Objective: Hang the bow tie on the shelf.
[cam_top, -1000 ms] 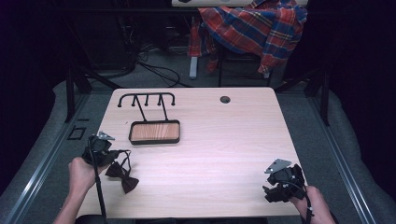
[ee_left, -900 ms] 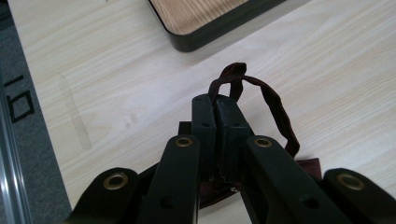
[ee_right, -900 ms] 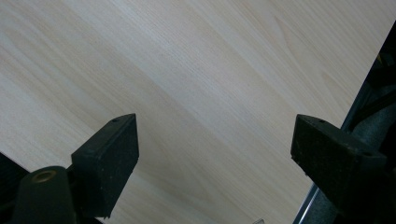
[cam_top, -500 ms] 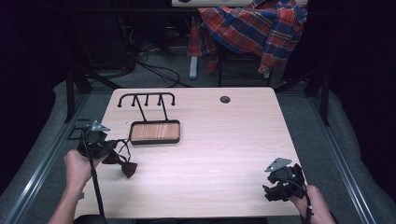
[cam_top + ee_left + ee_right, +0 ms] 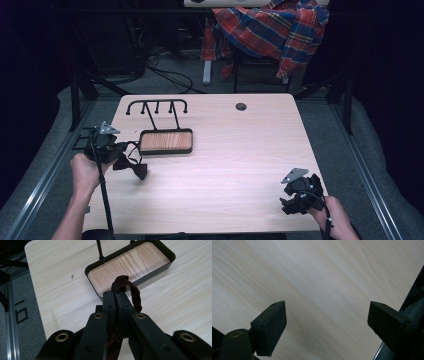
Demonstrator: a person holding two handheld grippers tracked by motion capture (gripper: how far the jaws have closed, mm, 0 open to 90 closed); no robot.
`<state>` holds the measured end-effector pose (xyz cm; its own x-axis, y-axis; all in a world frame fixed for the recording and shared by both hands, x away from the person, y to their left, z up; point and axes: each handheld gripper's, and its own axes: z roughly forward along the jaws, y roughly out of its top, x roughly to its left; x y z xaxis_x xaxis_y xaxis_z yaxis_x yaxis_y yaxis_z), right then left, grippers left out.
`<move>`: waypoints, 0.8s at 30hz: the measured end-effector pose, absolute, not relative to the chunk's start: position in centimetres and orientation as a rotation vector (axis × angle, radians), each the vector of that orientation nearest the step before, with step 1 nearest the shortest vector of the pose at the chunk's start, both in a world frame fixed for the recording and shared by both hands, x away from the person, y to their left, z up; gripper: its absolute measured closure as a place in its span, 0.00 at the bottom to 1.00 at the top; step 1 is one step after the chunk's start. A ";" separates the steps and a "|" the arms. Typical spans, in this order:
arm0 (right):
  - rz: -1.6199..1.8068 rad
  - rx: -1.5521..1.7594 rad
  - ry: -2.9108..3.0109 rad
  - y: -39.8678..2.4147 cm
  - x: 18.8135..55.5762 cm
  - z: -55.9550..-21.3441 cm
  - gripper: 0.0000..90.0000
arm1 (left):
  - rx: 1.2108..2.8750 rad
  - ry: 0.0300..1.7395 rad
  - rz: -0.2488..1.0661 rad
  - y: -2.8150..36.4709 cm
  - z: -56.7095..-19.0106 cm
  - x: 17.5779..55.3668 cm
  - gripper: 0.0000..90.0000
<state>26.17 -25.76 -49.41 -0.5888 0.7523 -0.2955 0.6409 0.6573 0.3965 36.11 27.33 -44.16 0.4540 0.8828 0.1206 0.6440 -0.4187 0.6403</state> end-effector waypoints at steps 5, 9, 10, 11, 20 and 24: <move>0.358 1.091 2.445 -25.8 26.2 -49.3 0.17 | 2.202 1.269 0.631 27.3 -44.0 36.3 0.97; 0.352 1.074 2.447 -25.7 26.1 -49.3 0.17 | 2.207 1.263 0.628 27.3 -43.9 36.7 0.97; 0.382 1.089 2.434 -25.7 26.1 -49.6 0.17 | 2.203 1.259 0.629 27.2 -43.8 36.8 0.97; 0.352 1.080 2.450 -25.7 26.2 -49.4 0.17 | 2.209 1.252 0.630 27.0 -43.6 37.0 0.97; 0.344 1.066 2.436 -25.7 25.6 -49.2 0.17 | 2.198 1.229 0.640 26.7 -42.5 37.2 0.97; 0.342 1.069 2.431 -25.6 25.7 -49.3 0.17 | 2.196 1.230 0.640 26.8 -42.2 37.3 0.97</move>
<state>25.65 -25.60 -49.26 -0.5924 0.7436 -0.3101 0.6292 0.6674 0.3983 37.26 26.81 -42.21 0.4711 0.8708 0.1408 0.6154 -0.4388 0.6547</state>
